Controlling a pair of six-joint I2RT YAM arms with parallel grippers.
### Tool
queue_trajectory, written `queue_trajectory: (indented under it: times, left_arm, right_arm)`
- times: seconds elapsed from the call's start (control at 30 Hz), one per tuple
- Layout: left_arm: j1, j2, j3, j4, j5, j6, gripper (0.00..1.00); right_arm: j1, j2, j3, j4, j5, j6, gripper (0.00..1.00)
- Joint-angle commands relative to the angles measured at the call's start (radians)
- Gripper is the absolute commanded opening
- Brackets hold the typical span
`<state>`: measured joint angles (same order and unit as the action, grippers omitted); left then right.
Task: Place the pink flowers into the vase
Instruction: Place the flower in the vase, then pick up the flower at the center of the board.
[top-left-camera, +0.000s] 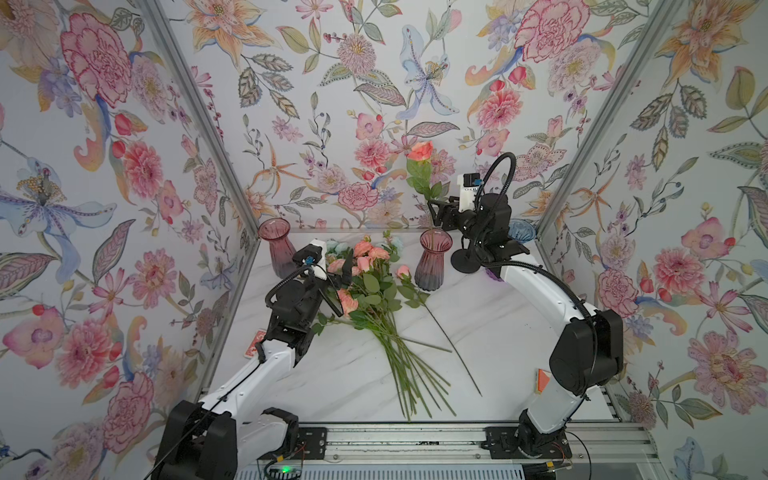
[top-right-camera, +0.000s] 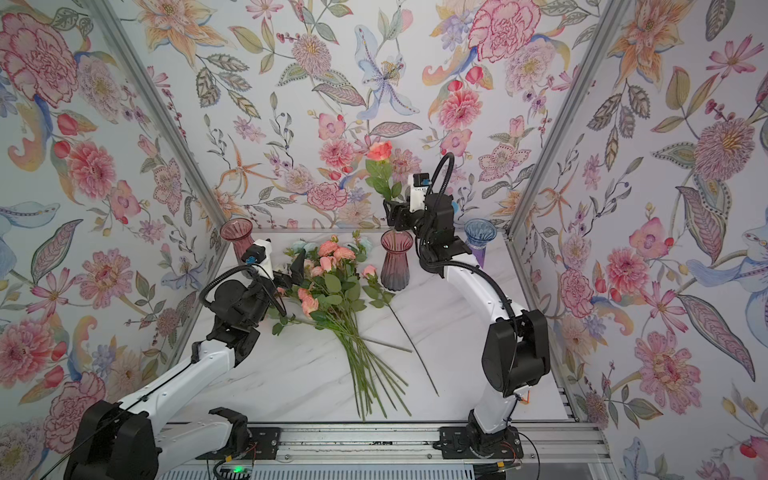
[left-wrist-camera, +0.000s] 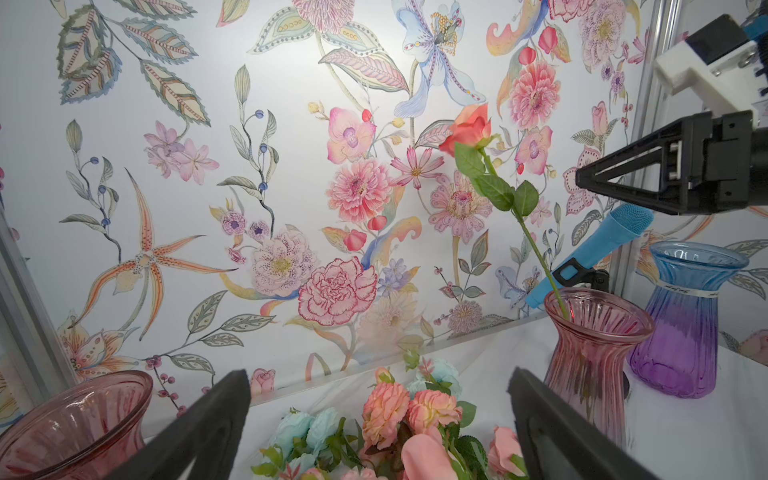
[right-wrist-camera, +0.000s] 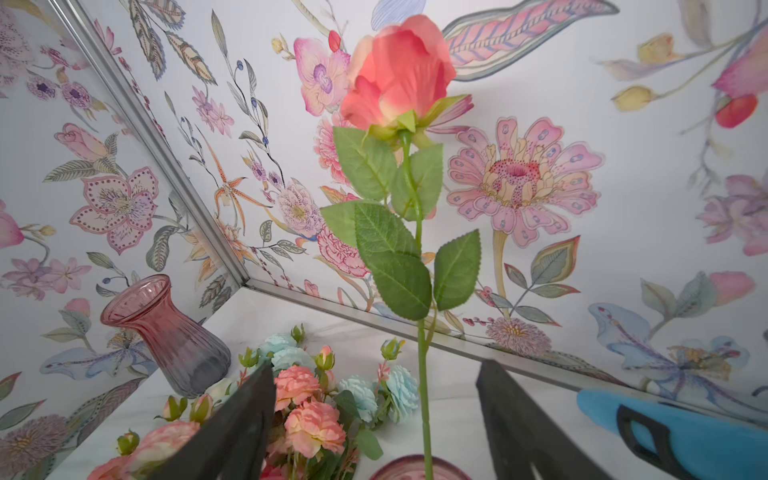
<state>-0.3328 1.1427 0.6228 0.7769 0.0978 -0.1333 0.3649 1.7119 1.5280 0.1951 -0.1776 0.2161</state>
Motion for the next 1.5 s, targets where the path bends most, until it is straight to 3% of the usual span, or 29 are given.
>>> queue_trajectory:
  times: [0.0,0.07,0.33,0.5,0.6,0.77,1.07,1.3,1.47]
  left_arm:
    - [-0.02,-0.005,0.002,-0.044,-0.003,-0.033,1.0]
    - [-0.024,-0.008,0.004,-0.073,-0.01,-0.041,1.0]
    - [-0.028,-0.039,-0.001,-0.298,-0.059,-0.271,1.0]
    - [-0.028,-0.042,-0.031,-0.413,-0.023,-0.523,0.99]
    - [-0.028,-0.033,-0.088,-0.387,0.019,-0.68,0.96]
    - [-0.028,-0.045,-0.214,-0.338,-0.018,-0.909,0.89]
    - [-0.012,-0.045,-0.393,-0.253,-0.094,-1.179,0.81]
    - [0.032,0.122,-0.376,-0.092,0.003,-1.29,0.77]
    - [0.041,0.134,-0.387,-0.087,0.023,-1.308,0.74]
  right_arm:
    - [-0.004,-0.071,-0.048,0.0,-0.005,-0.006,0.89]
    - [-0.002,-0.097,-0.071,0.001,-0.01,-0.006,1.0]
    - [0.049,-0.242,-0.208,-0.001,0.007,-0.073,0.99]
    - [0.11,-0.309,-0.278,-0.036,0.002,-0.141,0.99]
    - [0.133,-0.338,-0.315,-0.05,-0.008,-0.158,0.99]
    - [0.15,-0.382,-0.387,-0.035,0.0,-0.133,0.99]
    - [0.157,-0.397,-0.449,0.005,-0.01,-0.095,0.99]
    - [0.166,-0.379,-0.454,0.017,-0.018,-0.087,1.0]
    - [0.162,-0.385,-0.463,0.011,-0.012,-0.101,0.99]
